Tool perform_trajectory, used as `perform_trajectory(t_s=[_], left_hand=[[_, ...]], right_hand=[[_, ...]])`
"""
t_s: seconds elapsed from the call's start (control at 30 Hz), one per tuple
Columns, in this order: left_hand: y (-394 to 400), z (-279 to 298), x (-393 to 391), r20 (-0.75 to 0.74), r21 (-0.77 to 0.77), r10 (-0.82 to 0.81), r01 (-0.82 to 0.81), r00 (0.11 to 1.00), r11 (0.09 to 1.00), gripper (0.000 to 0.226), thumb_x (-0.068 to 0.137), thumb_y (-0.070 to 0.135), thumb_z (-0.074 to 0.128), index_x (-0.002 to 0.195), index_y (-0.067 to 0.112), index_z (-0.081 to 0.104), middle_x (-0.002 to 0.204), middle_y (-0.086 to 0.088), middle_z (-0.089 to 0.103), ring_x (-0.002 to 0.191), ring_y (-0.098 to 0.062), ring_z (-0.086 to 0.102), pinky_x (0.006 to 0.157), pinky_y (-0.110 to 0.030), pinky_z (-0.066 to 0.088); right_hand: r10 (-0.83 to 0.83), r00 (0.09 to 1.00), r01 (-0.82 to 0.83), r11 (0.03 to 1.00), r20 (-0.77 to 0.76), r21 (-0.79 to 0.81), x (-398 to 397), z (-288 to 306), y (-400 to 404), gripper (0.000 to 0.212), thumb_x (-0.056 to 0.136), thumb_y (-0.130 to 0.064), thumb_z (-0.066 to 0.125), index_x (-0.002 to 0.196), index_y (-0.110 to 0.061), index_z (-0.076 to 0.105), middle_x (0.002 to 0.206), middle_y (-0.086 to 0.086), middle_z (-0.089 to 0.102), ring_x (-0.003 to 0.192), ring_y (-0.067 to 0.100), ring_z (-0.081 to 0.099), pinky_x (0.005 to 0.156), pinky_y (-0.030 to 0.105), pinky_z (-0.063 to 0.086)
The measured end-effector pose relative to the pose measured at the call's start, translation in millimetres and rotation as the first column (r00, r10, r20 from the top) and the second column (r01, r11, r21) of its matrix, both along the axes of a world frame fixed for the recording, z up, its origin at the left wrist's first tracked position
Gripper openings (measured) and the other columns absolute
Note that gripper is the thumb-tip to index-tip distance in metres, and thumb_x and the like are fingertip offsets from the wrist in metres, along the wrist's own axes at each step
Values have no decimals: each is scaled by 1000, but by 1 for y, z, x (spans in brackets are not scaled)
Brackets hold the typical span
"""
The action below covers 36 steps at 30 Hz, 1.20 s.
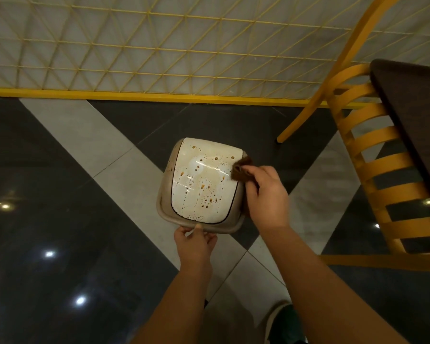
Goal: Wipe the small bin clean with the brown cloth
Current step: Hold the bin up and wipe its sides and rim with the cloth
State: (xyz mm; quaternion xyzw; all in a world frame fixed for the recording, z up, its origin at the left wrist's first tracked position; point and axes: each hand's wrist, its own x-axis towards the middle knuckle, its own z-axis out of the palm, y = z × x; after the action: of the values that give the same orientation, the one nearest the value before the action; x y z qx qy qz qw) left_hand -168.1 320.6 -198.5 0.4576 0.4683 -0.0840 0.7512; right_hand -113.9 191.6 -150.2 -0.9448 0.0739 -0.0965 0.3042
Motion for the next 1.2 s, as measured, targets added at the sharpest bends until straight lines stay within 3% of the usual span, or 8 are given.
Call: perform_trajectory(t_s=[0.13, 0.33, 0.53, 0.83, 0.93, 1.03, 1.13, 1.2], left_hand=[[0, 1, -1, 12, -13, 16, -15, 1000, 1000, 16, 98, 9, 49, 111, 14, 42, 95, -16, 60, 83, -24, 63, 70, -28, 52], [3, 2, -2, 24, -13, -34, 34, 999, 999, 15, 98, 8, 47, 111, 14, 42, 96, -16, 60, 83, -24, 64, 69, -29, 53], [9, 3, 1, 0, 20, -62, 62, 998, 998, 14, 98, 10, 49, 110, 15, 43, 95, -15, 60, 83, -22, 62, 71, -29, 51], [30, 2, 3, 10, -15, -23, 23, 1000, 1000, 30, 95, 8, 55, 124, 6, 48, 98, -17, 62, 89, -26, 63, 86, -36, 53], [29, 2, -4, 6, -22, 27, -27, 1000, 999, 35, 95, 11, 58, 128, 7, 49, 102, -13, 63, 96, -24, 63, 92, -36, 50], [19, 7, -13, -12, -72, 33, -34, 999, 997, 29, 95, 12, 57, 123, 9, 51, 95, -11, 61, 84, -22, 61, 85, -34, 51], [5, 10, -16, -16, -106, -40, 38, 999, 994, 29, 95, 10, 56, 123, 10, 48, 105, -14, 62, 93, -23, 63, 89, -36, 50], [1, 6, -14, -18, -115, -64, 61, 998, 991, 33, 95, 11, 56, 126, 6, 47, 110, -17, 63, 98, -25, 63, 87, -34, 50]], right_hand=[[76, 997, -76, 997, -8, 35, -58, -31, 12, 30, 88, -7, 61, 114, -21, 66, 112, -2, 59, 93, 3, 51, 79, 5, 38], [210, 974, -211, 978, -89, 1, -82, -44, 15, 32, 81, -5, 70, 109, -22, 69, 102, -1, 63, 83, 15, 64, 67, 16, 49], [3, 1000, -2, 998, -7, 60, -7, 6, 3, 28, 93, -16, 54, 119, -22, 65, 108, -5, 57, 89, 7, 55, 77, 15, 45], [199, 970, -194, 980, -137, 47, -98, -51, 37, 29, 86, -12, 66, 111, -24, 68, 106, -4, 62, 88, 12, 63, 76, 19, 53], [104, 963, -67, 986, -247, 155, -108, -55, 40, 29, 92, -16, 59, 117, -28, 65, 112, -10, 57, 91, 5, 58, 80, 9, 45], [-70, 932, 176, 946, -356, 273, -105, -51, 34, 29, 93, -17, 57, 119, -30, 62, 109, -11, 56, 92, 1, 53, 82, 8, 42], [-285, 875, 461, 739, -392, 491, -94, -39, 31, 28, 93, -19, 59, 119, -29, 59, 103, -11, 60, 93, 2, 58, 82, 17, 46], [-288, 880, 467, 663, -376, 585, -89, -33, 34, 25, 92, -21, 60, 115, -31, 58, 99, -14, 62, 89, -1, 59, 76, 13, 48]])
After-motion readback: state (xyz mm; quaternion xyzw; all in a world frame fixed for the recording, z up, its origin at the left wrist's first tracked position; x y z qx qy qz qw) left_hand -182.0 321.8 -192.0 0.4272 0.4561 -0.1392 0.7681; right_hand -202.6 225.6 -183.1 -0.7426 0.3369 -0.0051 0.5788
